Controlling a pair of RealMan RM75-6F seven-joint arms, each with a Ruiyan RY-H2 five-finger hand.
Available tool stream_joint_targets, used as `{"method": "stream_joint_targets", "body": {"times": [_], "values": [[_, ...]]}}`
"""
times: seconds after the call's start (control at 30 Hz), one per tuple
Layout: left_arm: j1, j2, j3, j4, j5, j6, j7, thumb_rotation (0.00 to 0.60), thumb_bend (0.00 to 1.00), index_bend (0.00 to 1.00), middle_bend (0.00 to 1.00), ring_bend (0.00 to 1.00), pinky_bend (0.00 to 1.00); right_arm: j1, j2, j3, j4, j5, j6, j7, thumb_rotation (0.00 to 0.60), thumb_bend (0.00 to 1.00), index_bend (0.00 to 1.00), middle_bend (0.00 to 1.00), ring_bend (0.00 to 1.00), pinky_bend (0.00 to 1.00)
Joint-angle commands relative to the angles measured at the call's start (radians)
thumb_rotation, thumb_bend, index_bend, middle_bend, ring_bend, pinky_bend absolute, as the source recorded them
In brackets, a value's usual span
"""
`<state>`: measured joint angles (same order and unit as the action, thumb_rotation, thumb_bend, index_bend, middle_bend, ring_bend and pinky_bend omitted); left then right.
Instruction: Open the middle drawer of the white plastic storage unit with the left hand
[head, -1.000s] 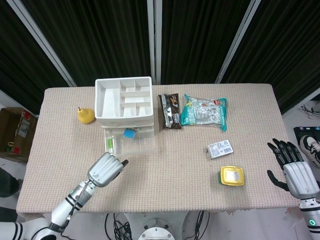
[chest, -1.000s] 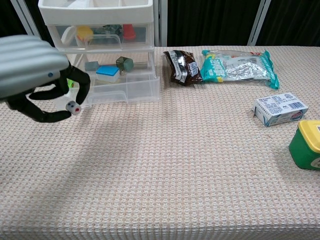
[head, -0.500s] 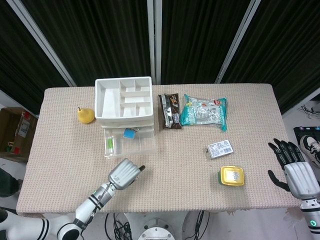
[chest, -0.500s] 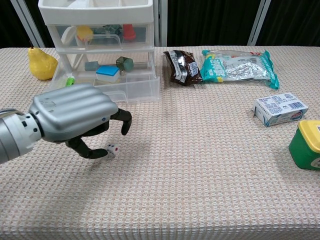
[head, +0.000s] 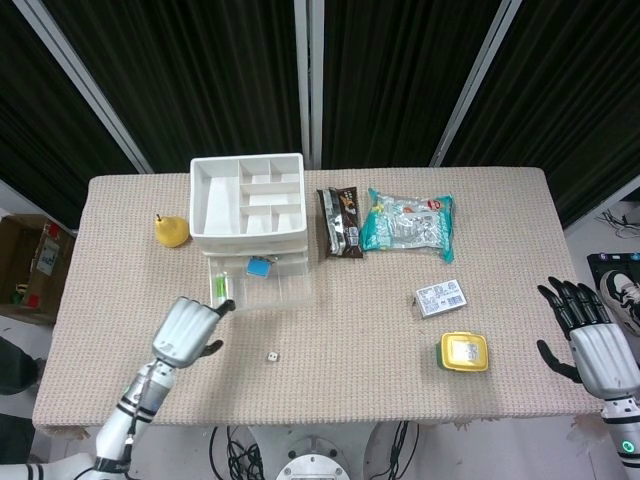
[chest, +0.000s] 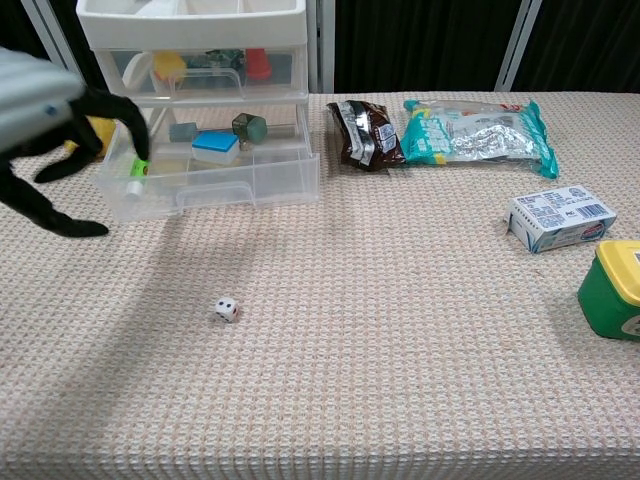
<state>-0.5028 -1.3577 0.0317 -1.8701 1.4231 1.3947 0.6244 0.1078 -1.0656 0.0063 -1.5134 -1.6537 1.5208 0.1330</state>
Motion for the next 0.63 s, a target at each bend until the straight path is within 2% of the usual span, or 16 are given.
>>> {"method": "stream_joint_targets", "body": {"times": [0.03, 0.1, 0.13, 0.17, 0.2, 0.23, 0.27, 0.3, 0.33, 0.5, 0.63], "values": [[0.118, 0.105, -0.034, 0.017, -0.027, 0.147, -0.138, 0.6, 0.06, 0.44, 0.77, 0.83, 0.93, 0.004, 0.0, -0.003, 0.002, -0.004, -0.008, -0.001, 0.6, 0.3, 0.0, 0.0, 0.0, 0.0], [0.153, 0.136, -0.043, 0.044, -0.071, 0.164, -0.195, 0.6, 0.06, 0.44, 0.72, 0.74, 0.83, 0.01, 0.002, -0.007, 0.004, -0.009, -0.02, -0.003, 0.6, 0.3, 0.0, 0.0, 0.0, 0.0], [0.173, 0.158, -0.039, 0.064, -0.103, 0.154, -0.237, 0.6, 0.05, 0.41, 0.64, 0.61, 0.67, 0.015, 0.003, -0.008, 0.005, -0.012, -0.027, -0.005, 0.6, 0.3, 0.0, 0.0, 0.0, 0.0], [0.187, 0.174, -0.036, 0.079, -0.128, 0.142, -0.268, 0.6, 0.05, 0.38, 0.57, 0.52, 0.55, 0.017, 0.004, -0.009, 0.007, -0.014, -0.031, -0.004, 0.6, 0.3, 0.0, 0.0, 0.0, 0.0], [0.205, 0.19, -0.032, 0.1, -0.156, 0.129, -0.305, 0.593, 0.04, 0.31, 0.45, 0.4, 0.4, 0.021, 0.005, -0.011, 0.008, -0.018, -0.035, -0.001, 0.6, 0.3, 0.0, 0.0, 0.0, 0.0], [0.217, 0.2, -0.027, 0.117, -0.167, 0.119, -0.333, 0.557, 0.04, 0.23, 0.35, 0.3, 0.29, 0.023, 0.006, -0.011, 0.009, -0.019, -0.036, 0.005, 0.6, 0.3, 0.0, 0.0, 0.0, 0.0], [0.23, 0.207, -0.02, 0.136, -0.167, 0.114, -0.362, 0.523, 0.04, 0.19, 0.29, 0.25, 0.24, 0.024, 0.006, -0.011, 0.01, -0.02, -0.038, 0.011, 0.6, 0.3, 0.0, 0.0, 0.0, 0.0], [0.243, 0.212, -0.011, 0.156, -0.159, 0.113, -0.39, 0.48, 0.04, 0.16, 0.24, 0.21, 0.22, 0.026, 0.006, -0.012, 0.012, -0.019, -0.039, 0.015, 0.6, 0.3, 0.0, 0.0, 0.0, 0.0], [0.261, 0.216, 0.003, 0.181, -0.141, 0.117, -0.421, 0.472, 0.04, 0.16, 0.23, 0.2, 0.21, 0.026, 0.005, -0.011, 0.016, -0.018, -0.039, 0.018, 0.6, 0.3, 0.0, 0.0, 0.0, 0.0], [0.345, 0.214, 0.05, 0.212, -0.064, 0.184, -0.478, 0.47, 0.04, 0.16, 0.23, 0.2, 0.2, 0.019, -0.01, -0.012, 0.027, -0.014, -0.029, 0.02, 0.6, 0.3, 0.0, 0.0, 0.0, 0.0], [0.393, 0.201, 0.069, 0.212, 0.01, 0.255, -0.452, 0.478, 0.04, 0.16, 0.23, 0.2, 0.2, 0.008, -0.025, -0.015, 0.033, -0.014, -0.012, 0.019, 0.6, 0.3, 0.0, 0.0, 0.0, 0.0]]}}
